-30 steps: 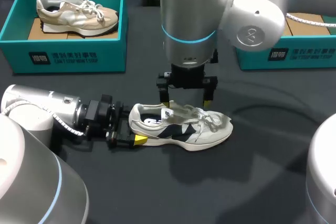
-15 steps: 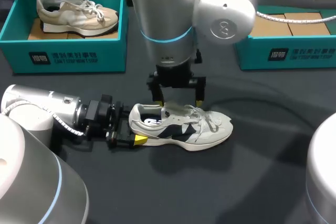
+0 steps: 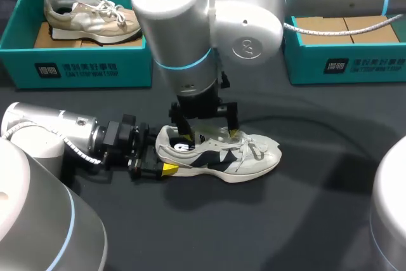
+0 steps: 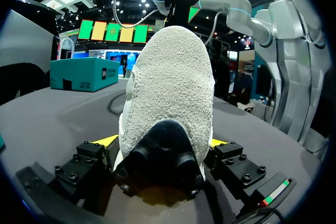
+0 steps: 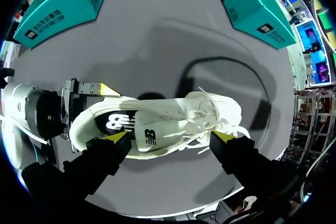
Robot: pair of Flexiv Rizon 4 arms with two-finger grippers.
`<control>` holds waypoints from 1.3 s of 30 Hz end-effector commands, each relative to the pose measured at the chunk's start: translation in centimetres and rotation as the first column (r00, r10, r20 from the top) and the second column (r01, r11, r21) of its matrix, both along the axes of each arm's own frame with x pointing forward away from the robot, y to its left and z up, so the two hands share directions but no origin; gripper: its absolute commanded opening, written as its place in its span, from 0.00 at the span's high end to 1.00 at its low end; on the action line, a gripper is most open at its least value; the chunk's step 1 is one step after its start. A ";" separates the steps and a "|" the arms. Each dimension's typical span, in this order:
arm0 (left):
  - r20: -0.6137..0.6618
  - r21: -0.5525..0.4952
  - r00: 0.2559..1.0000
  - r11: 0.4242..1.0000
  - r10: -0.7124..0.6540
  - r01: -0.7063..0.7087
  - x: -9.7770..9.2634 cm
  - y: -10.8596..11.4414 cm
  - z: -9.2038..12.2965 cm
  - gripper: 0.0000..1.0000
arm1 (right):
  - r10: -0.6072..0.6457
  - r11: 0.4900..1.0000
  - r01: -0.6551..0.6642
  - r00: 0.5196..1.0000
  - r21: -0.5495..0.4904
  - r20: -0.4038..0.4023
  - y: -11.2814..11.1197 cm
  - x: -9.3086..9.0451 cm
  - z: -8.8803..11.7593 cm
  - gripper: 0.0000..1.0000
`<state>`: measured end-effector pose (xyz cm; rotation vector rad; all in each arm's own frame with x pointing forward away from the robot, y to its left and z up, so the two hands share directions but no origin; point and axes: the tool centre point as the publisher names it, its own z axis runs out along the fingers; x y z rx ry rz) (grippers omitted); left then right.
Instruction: Take the shoe out of the shoebox, open the shoe tongue, remove and reinsert the insole, then place the shoe into the shoebox
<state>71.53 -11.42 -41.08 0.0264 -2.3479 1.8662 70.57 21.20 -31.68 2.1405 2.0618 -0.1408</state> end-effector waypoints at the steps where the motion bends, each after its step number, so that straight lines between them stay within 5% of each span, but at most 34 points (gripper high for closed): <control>1: 0.000 0.000 1.000 1.000 0.002 -0.002 0.0 -0.2 -0.1 1.00 | -0.187 0.964 0.197 0.980 -0.180 0.073 1.3 -0.8 -1.1 0.00; 35: 0.000 0.000 1.000 1.000 0.002 -0.002 0.0 -0.2 -0.1 1.00 | -0.355 0.849 0.428 0.896 -0.310 0.266 -0.4 -0.1 -3.0 0.00; 39: 0.000 0.000 1.000 1.000 0.002 -0.002 0.0 -0.2 -0.1 1.00 | -0.377 0.837 0.457 0.881 -0.302 0.287 -1.2 -0.1 -2.6 0.11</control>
